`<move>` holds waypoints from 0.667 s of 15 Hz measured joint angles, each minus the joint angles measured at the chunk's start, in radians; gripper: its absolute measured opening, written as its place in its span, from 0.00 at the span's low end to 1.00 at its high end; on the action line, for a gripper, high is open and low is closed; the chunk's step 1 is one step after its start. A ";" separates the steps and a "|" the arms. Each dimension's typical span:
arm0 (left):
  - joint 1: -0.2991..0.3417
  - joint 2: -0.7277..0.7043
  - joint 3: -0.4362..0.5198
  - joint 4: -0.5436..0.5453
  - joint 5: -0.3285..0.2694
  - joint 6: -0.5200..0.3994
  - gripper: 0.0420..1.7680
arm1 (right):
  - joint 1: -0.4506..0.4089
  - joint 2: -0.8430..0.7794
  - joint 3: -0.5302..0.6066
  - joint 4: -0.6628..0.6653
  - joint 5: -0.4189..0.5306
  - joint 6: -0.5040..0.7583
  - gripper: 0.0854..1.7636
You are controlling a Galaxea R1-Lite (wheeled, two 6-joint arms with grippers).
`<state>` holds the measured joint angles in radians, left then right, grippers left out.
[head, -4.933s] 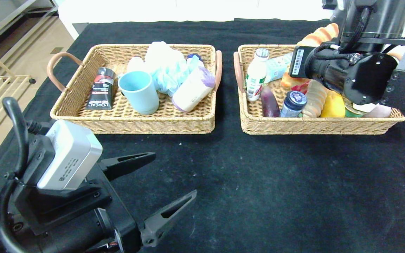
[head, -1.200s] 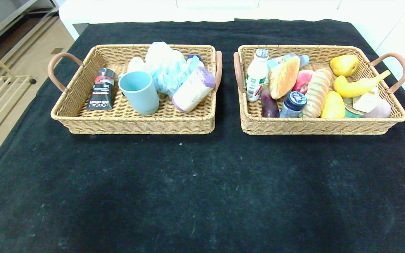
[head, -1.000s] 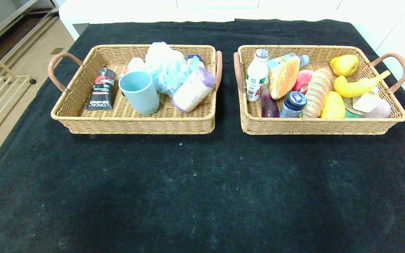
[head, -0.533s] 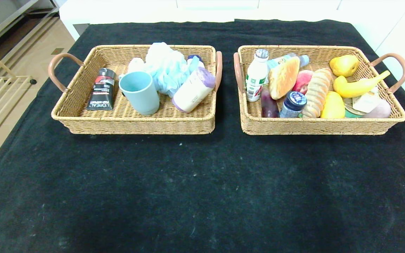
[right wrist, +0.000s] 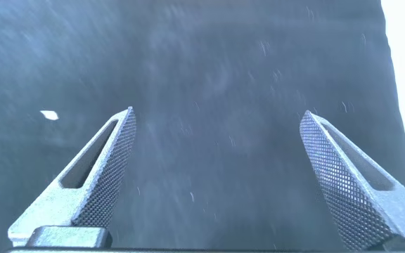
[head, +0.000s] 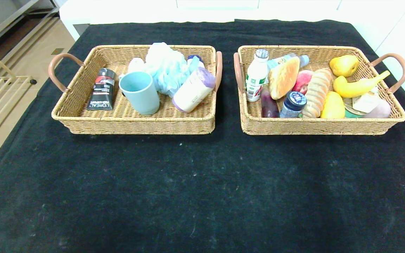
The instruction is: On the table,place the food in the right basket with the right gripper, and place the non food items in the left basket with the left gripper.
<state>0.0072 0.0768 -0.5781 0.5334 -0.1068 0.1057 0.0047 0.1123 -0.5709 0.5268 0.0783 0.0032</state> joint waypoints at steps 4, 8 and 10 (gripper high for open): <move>-0.001 -0.061 0.213 -0.333 0.042 -0.018 0.97 | 0.001 -0.062 0.200 -0.320 0.013 0.000 0.96; -0.002 -0.076 0.434 -0.581 0.079 -0.027 0.97 | -0.001 -0.101 0.417 -0.562 -0.033 -0.039 0.96; -0.001 -0.077 0.514 -0.636 0.085 -0.028 0.97 | -0.001 -0.109 0.519 -0.663 -0.059 -0.091 0.96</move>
<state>0.0057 -0.0004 -0.0638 -0.1023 -0.0215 0.0779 0.0032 0.0038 -0.0523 -0.1362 0.0191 -0.0883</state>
